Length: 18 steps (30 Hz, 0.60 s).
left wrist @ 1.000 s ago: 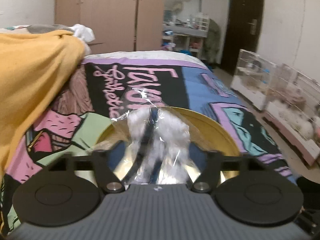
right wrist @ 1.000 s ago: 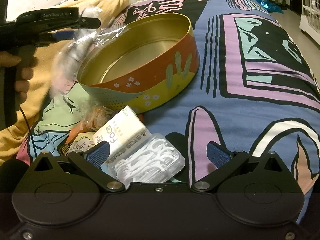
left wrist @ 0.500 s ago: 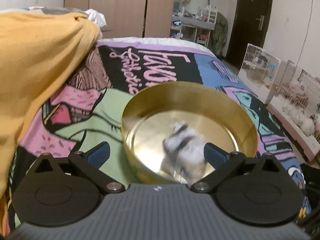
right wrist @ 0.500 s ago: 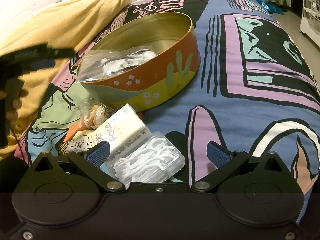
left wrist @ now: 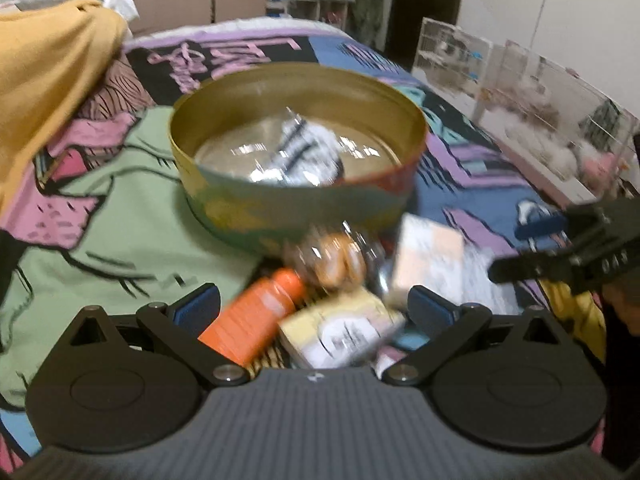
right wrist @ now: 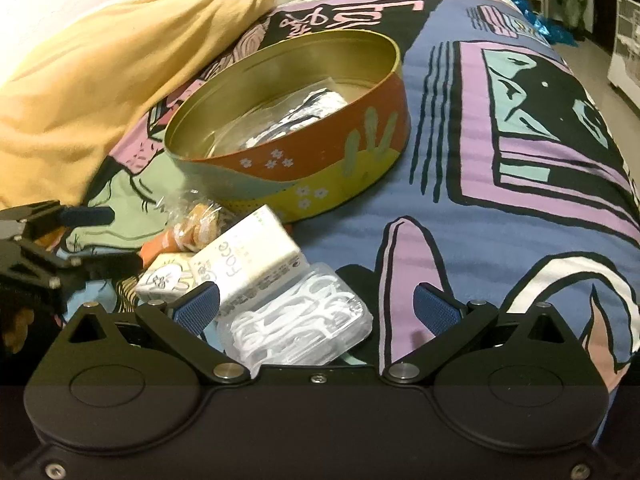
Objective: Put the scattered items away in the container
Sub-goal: 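Open the left gripper to drop the lace bag into the tin, then move the right gripper onto the clear box of white floss picks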
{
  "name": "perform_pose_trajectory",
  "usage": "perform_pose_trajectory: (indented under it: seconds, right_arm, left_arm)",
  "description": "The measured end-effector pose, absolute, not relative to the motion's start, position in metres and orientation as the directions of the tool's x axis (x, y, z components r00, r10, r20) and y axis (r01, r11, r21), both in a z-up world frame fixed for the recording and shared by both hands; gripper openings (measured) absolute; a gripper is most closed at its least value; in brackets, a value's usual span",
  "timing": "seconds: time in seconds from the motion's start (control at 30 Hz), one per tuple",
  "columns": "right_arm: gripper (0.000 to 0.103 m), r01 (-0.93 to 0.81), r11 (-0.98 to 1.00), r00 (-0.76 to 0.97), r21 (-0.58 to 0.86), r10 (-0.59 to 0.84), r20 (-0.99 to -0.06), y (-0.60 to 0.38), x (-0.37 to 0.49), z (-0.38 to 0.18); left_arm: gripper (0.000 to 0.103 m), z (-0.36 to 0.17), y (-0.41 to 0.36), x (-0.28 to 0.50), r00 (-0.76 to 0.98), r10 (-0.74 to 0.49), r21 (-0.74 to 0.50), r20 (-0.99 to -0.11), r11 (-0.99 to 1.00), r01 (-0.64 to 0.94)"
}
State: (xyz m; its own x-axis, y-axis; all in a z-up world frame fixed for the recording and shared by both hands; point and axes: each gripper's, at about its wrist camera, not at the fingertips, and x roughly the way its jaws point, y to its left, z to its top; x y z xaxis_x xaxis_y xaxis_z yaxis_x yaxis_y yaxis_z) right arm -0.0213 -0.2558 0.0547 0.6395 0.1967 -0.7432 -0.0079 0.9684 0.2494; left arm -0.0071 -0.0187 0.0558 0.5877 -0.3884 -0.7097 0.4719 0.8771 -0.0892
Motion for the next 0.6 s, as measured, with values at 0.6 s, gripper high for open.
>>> perform_pose_trajectory:
  seconds: [0.6]
  right_arm:
    - [0.103,-0.148,0.986,0.585,0.071,0.145,-0.798,-0.216,-0.026,0.039]
  left_arm:
    - [0.103,0.035,-0.003,-0.033,0.571,-0.397,-0.244,-0.719,0.913,0.328]
